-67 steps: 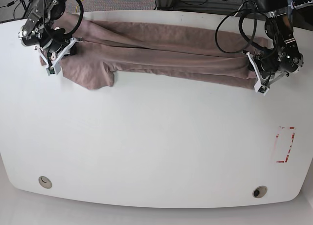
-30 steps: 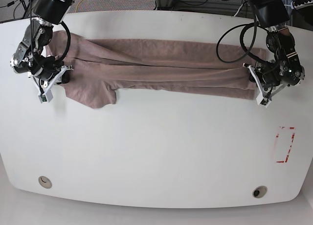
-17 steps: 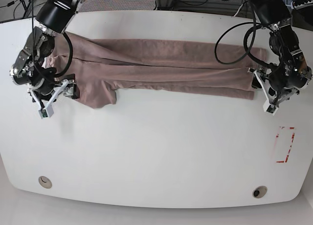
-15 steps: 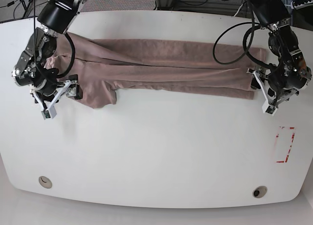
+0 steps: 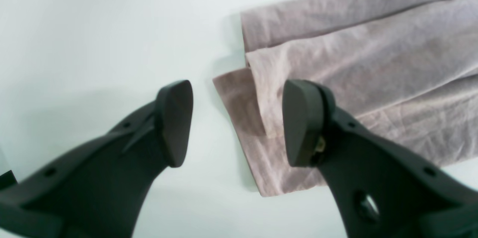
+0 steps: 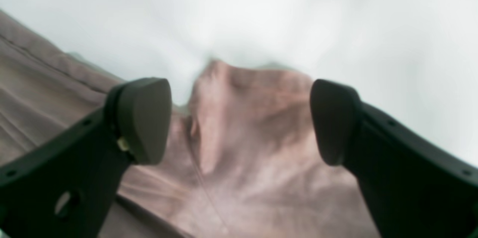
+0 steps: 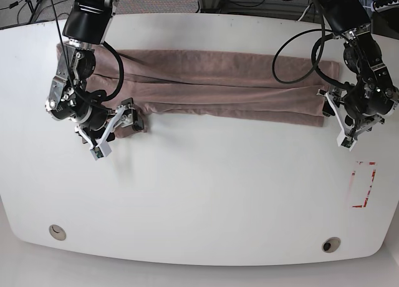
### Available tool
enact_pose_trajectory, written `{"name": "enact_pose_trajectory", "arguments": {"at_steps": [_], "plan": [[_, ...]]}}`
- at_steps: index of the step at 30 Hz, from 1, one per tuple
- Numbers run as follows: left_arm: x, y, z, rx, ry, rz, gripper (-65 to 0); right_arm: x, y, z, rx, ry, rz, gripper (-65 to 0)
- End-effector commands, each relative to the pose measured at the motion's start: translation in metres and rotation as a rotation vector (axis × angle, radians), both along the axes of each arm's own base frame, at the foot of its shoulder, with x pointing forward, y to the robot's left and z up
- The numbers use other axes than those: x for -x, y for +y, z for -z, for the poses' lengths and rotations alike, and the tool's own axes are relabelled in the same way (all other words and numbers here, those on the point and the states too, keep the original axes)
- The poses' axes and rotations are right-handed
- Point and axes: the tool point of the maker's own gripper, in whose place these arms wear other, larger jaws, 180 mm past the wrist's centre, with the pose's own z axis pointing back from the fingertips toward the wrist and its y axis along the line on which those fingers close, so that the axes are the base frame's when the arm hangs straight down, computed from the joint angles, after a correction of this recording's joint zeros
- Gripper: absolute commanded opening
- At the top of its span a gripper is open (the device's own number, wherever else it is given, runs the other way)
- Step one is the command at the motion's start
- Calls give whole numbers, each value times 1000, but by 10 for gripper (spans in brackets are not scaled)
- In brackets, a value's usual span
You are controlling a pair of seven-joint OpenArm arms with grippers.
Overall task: Fold the T-shirt properly
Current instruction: 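Open the right gripper and move it onto the folded shirt end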
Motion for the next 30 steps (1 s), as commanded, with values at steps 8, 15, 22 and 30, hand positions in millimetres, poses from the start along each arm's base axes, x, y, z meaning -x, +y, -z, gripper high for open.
{"name": "enact_pose_trajectory", "arguments": {"at_steps": [8,15,22,30], "plan": [[-7,5,-12,-16,-42,4,-292,-18,-21,8,-53,-34,63,-163],[-7,6,-12,-18,-42,3,-292,-15,-29,14,-44,-19,68,-192],[-7,6,-13,-18,-43,3,-292,-17,-15,15,-49,-42,28,-190],[-9,4,-13,-16,-46,6,-292,-16,-11,29,10,-29,0,-190]]}}
